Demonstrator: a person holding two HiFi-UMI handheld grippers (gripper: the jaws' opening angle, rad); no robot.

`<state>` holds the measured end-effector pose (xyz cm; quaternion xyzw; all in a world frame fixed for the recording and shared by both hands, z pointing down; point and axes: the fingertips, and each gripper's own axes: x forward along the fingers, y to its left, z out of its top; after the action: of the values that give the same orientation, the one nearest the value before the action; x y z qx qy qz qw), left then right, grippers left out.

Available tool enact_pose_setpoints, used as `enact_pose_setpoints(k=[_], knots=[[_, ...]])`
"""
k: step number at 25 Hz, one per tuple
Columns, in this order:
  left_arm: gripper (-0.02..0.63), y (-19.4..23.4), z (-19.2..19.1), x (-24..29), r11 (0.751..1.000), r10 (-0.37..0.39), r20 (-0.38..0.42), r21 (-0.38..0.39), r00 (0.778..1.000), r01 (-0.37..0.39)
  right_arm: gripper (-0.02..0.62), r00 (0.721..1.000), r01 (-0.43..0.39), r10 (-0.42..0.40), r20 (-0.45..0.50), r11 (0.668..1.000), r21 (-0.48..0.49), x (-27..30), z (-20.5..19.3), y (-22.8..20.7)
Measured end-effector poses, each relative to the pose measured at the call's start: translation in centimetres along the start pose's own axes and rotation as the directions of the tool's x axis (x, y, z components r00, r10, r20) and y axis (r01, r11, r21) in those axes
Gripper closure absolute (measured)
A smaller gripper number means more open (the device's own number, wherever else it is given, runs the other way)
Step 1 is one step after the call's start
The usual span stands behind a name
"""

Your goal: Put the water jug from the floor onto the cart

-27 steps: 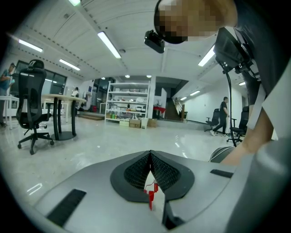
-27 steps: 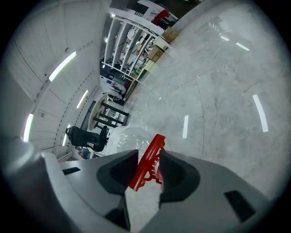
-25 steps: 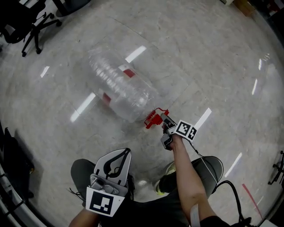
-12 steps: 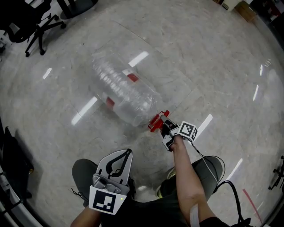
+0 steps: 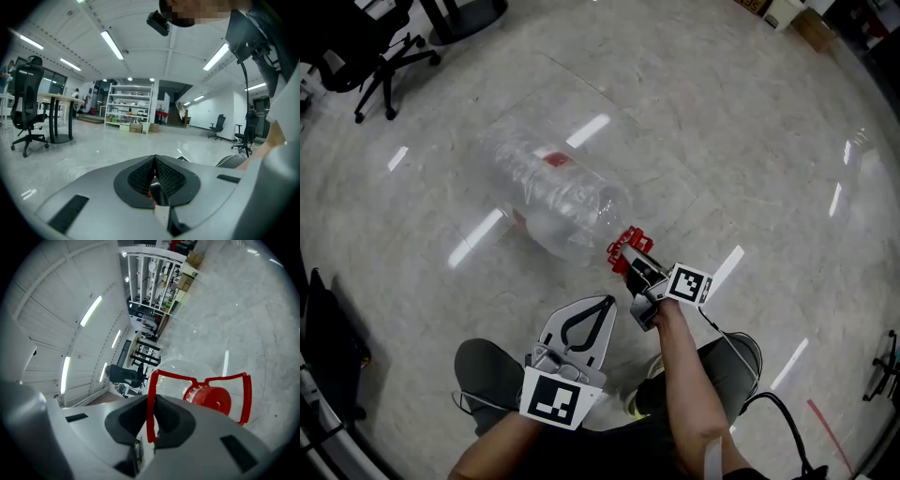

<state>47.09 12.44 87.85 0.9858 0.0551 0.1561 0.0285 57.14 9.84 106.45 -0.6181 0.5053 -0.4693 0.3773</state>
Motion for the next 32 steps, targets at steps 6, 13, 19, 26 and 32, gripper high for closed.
enact_pose_setpoints(k=[6,13,19,26,32], knots=[[0.601,-1.6,9.5,-3.7,1.0,-0.02,-0.022,0.001,1.0,0.02,0.56,0.994,-0.066,0.058,-0.089,0.994,-0.092,-0.3,0.6,14.0],[0.601,-2.2,24.1,-11.5,0.999,-0.008,-0.048,-0.048,0.999,0.005,0.56,0.969,0.049,-0.083,-0.232,0.988,-0.149,-1.9,-0.4,28.3],[0.601,-3.4,36.2,-19.7,0.995,-0.016,-0.023,-0.098,1.0,0.014,0.558,0.938,0.176,-0.205,-0.28,0.977,-0.123,-7.5,-0.1,40.8],[0.601,-2.9,47.3,-29.6,0.994,-0.024,0.06,-0.105,0.998,0.03,0.558,0.928,0.164,-0.208,-0.308,0.973,-0.163,-10.3,-1.2,57.1],[0.601,3.5,51.1,-39.3,0.993,0.105,0.14,-0.063,0.985,-0.097,0.558,0.924,0.005,-0.102,-0.368,0.967,-0.254,-2.8,-6.0,68.9]])
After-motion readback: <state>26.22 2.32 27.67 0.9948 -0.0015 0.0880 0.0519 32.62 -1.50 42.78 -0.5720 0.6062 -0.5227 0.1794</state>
